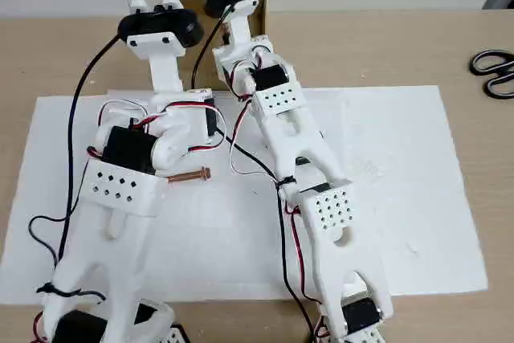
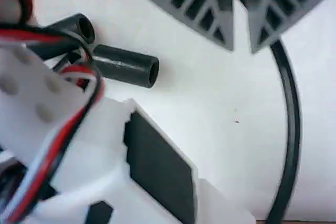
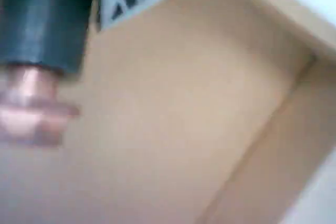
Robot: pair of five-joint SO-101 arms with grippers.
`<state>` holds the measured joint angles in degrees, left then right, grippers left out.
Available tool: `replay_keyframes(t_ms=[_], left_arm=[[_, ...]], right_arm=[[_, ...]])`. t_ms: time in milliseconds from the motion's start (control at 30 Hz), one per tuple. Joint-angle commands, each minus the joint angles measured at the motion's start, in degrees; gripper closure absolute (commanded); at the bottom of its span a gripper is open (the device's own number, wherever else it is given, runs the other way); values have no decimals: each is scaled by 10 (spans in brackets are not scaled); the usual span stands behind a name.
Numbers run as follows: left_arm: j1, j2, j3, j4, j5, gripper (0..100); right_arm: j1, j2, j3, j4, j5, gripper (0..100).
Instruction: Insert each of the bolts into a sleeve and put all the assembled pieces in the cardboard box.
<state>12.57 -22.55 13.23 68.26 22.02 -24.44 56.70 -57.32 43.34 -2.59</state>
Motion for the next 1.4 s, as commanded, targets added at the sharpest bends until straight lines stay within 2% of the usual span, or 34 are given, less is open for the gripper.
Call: replay_keyframes(t_ms=[0, 233, 433, 533, 733, 967, 1233, 1367], left_arm=[[-3, -2, -28, 3, -5, 994], [-2, -2, -28, 4, -5, 994], [-3, -2, -29, 1, -5, 994], [-3, -3, -31, 1, -5, 994], [-4, -6, -82, 4, -4, 994], [-11, -55, -99, -16, -4, 994], [-117, -32, -95, -5, -3, 994], [-124, -13, -95, 40, -3, 994]], right_arm=[[0, -12, -40, 8, 5, 820], [0, -17, -45, 7, 5, 822], [6, -16, -126, 15, 7, 822], [19, -11, -140, 44, 39, 822], [61, -16, -174, 108, 25, 822], [87, -12, -270, 243, 21, 822], [85, -11, -379, 441, 5, 824], [82, -19, -390, 556, -11, 824]])
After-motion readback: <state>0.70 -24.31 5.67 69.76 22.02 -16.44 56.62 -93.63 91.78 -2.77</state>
